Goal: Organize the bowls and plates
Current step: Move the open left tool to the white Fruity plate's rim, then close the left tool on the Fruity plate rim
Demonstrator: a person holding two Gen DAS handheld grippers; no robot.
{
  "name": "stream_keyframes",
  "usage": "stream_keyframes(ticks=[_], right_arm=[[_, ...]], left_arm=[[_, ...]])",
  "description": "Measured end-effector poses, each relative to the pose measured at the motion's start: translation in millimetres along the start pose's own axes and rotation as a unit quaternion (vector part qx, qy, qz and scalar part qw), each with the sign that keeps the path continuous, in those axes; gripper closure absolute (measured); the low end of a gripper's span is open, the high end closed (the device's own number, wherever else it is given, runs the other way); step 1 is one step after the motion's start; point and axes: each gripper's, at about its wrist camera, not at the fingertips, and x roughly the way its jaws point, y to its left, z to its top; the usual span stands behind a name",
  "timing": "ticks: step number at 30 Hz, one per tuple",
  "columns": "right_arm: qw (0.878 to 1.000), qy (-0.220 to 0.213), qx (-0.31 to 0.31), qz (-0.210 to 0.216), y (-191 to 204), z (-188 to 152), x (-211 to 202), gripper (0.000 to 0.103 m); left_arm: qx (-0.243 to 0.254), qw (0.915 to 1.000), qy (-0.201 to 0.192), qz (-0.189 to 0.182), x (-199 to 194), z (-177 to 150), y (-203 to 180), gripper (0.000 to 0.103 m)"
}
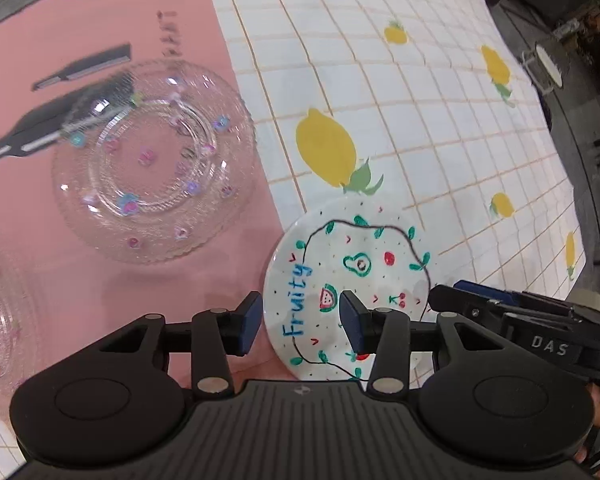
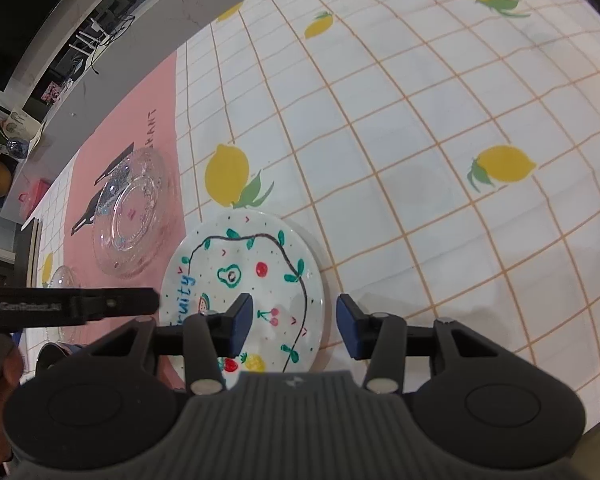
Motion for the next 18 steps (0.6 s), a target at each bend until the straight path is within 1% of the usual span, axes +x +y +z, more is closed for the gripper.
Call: stream_keyframes(ticks=[4,7,9,11,13,14,16,17,18], right_arm=[[1.000,0.015,0.010,0.004,-5,0,7,0.057],[0.999,0.026,0.019,0.015,-6,1,13,0.057],[0.999,0.027,0.030,0.026,-8,1,16,0.059],[0.999,0.022,0.034,0.027,-9,1,15,0.061],[0.999,0.021,0.036,0.027,-10,1,15,0.065],[0.999,0.021,0.034,0.025,-11,1,15,0.067],[0.999,0.021,0.031,0.020,-12,1,15,0.077],[0.999,0.021,0.030,0.018,-13,1,15,0.080],[0.999,0.021,0.032,0.016,-14,1,15,0.085]], left_arm=[[-0.006,0.9998,0.016,0.007,12,6,0,0.052],[-0.011,0.9994,0.032,0.009,20,9,2,0.052],[-0.013,0.9989,0.045,0.002,27,10,2,0.058],[-0.011,0.9988,0.047,0.009,30,9,-1,0.060],[-0.005,0.9986,0.050,0.018,31,10,-4,0.061],[0.001,0.9984,0.050,0.025,32,10,-7,0.064],[0.010,0.9980,0.049,0.038,32,10,-9,0.070],[0.011,0.9979,0.048,0.042,33,10,-9,0.074],[0.011,0.9980,0.046,0.042,32,9,-9,0.075]])
